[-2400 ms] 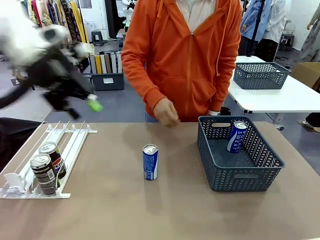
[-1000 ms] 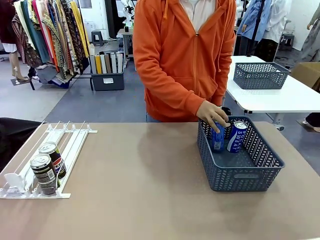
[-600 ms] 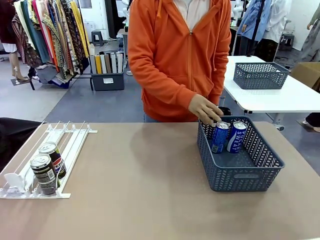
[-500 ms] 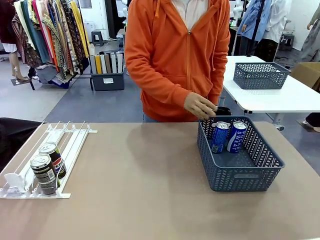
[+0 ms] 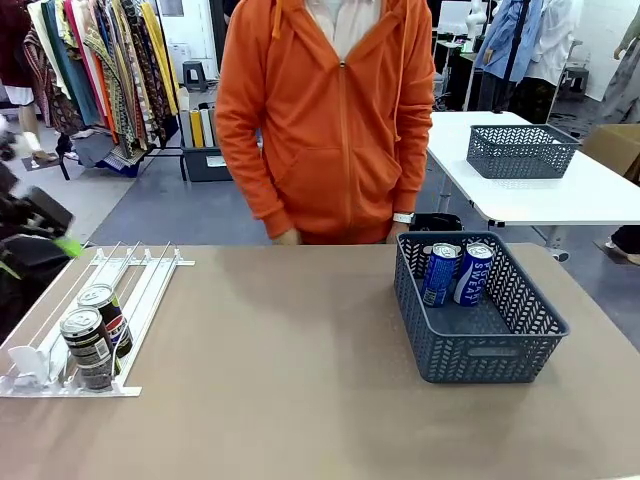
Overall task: Retrieve and store the cans from the dispenser.
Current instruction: Pick up one can from the Automatic Can Dispenser and place it in the middle of the table.
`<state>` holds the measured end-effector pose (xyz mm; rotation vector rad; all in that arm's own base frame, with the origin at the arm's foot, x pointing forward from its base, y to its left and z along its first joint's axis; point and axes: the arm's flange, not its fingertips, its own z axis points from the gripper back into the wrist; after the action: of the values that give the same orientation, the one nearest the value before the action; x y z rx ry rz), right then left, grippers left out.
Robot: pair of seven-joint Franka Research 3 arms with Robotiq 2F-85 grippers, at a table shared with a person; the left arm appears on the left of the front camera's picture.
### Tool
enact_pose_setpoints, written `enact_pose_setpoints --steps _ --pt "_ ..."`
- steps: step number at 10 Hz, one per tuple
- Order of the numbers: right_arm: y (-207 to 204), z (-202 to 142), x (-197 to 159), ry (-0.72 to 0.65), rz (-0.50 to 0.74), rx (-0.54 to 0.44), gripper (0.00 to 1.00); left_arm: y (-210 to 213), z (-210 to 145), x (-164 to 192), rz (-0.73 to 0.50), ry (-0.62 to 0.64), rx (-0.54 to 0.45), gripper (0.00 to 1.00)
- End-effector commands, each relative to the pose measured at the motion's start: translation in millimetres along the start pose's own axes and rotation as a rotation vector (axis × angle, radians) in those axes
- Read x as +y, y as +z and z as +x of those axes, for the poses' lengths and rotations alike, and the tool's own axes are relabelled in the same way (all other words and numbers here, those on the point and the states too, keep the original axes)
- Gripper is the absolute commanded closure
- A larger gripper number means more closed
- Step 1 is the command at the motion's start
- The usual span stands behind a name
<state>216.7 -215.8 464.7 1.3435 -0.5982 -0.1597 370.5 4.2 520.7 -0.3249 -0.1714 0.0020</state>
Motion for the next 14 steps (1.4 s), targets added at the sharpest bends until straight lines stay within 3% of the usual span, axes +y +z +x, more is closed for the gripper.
enact_pose_setpoints --steps 1,9,14 --pt "-1 4 2 0.025 0.021 -0.016 0.00 -25 16 6 0.073 0.040 0.077 0.00" --pt "-1 4 2 0.025 0.021 -0.016 0.00 -99 -7 -1 0.169 0.036 0.197 0.00" --pt "-1 4 2 0.025 0.021 -0.016 0.00 -126 -11 -14 0.186 -0.009 0.173 0.00"
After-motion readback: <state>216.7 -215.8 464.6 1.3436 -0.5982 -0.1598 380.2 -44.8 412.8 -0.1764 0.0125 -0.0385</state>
